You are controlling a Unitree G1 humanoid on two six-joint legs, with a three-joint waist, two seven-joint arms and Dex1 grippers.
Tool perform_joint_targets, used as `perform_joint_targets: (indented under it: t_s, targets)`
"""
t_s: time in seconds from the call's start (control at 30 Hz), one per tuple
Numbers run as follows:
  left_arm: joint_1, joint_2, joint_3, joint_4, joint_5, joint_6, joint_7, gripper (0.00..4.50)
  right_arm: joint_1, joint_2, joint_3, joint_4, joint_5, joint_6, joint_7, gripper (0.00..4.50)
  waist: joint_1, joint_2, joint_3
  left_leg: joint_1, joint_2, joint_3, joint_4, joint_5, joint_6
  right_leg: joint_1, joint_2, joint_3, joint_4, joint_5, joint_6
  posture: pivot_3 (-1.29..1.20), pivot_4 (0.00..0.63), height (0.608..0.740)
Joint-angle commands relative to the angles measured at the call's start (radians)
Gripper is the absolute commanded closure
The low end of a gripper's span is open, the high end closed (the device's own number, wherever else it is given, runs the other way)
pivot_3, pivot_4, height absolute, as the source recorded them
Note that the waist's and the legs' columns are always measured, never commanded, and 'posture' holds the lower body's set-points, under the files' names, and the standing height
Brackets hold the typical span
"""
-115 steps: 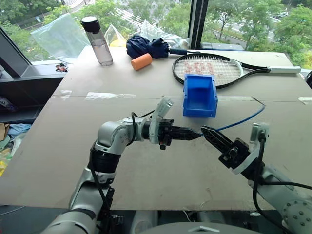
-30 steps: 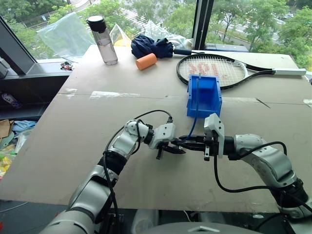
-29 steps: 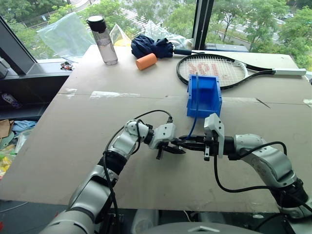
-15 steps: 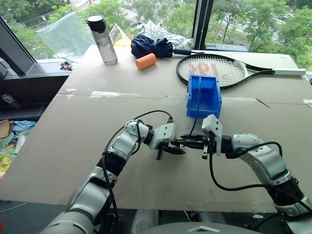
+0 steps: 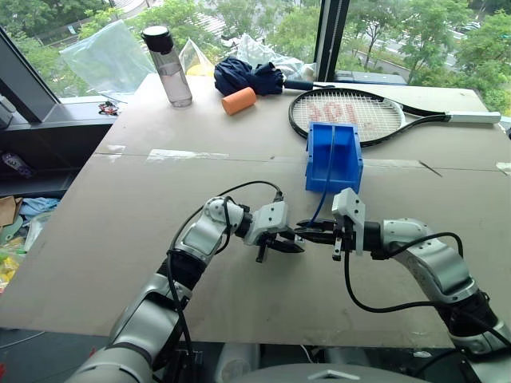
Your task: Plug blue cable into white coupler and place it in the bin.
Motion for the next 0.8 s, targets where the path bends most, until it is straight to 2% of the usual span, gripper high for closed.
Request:
perform_joint_targets:
  t_s: [0.03,0.4,0.6,0.8]
  targets:
    - [0.012,-0.003,-0.021,-0.04,-0.005,0.001,-0.02,3.96,-0.004,-0.013,-0.036,-0.003,0.008,0.024,-0.007,4.5,0.0,0.0,0.0,0.0,0.0,0.0,0.0,0.0,0.0,0.0,0.0,0.0,0.0,0.0,0.0,0.0,0.15,0.74]
    - [0.012,0.0,-0.022,-0.046,-0.008,0.005,-0.024,3.96,-0.004,-0.019,-0.021,0.002,-0.02,0.018,-0.017,4.5,0.0,0.0,0.0,0.0,0.0,0.0,0.0,0.0,0.0,0.0,0.0,0.0,0.0,0.0,0.0,0.0,0.15,0.74]
    - [0.009,-0.002,-0.021,-0.043,-0.007,0.007,-0.02,3.96,-0.047,-0.078,0.148,-0.027,-0.228,-0.005,-0.045,4.5,-0.001,0.0,-0.001,0.001,0.0,0.0,0.0,0.0,0.0,0.0,0.0,0.0,0.0,0.0,0.0,0.0,0.15,0.74]
    - [0.015,-0.008,-0.019,-0.058,-0.014,0.025,-0.012,3.96,-0.047,-0.085,0.211,-0.035,-0.313,0.009,-0.053,4.5,-0.001,0.001,-0.004,0.001,0.0,0.0,0.0,0.0,0.0,0.0,0.001,0.0,0.001,-0.001,-0.001,0.0,0.15,0.74]
